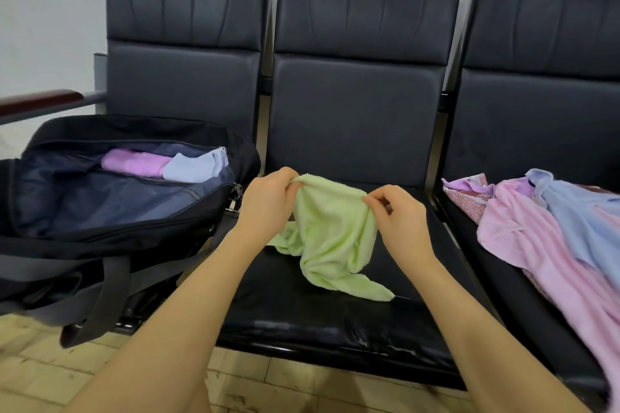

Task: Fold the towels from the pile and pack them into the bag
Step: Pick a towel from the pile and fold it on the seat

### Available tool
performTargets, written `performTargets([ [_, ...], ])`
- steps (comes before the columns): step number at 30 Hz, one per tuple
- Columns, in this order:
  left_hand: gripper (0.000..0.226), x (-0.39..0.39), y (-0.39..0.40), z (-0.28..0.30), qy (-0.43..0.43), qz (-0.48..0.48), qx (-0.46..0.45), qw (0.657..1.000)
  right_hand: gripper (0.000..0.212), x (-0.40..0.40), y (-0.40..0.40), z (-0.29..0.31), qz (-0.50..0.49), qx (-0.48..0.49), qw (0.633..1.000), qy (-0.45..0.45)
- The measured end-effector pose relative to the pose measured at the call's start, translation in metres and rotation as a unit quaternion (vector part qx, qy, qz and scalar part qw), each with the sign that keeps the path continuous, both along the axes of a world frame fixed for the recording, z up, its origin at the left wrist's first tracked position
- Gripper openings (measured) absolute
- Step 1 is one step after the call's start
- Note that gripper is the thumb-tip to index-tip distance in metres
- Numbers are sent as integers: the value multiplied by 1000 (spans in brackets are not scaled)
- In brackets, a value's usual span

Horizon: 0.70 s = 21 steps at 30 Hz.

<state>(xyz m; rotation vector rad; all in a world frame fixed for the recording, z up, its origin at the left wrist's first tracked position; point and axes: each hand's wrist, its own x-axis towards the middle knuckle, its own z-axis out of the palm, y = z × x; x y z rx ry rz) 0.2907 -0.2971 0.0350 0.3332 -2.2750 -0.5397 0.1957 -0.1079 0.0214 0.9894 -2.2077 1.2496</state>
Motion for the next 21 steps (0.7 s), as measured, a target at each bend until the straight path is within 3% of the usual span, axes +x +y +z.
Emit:
performTargets([
  [8,13,6,-4,52,33,-24,111,993,14,19,7,49,-10,-180,977,-114],
  [13,19,10,-5,101,82,-15,160,984,25,22,7,102,9,-305,937,-172],
  [17,25,13,-14,139,143,-11,228,963,24,21,16,143,31,-332,927,-170],
  [21,37,14,-19,165,186,-9,285,940,25,15,23,169,-25,-326,935,-138],
])
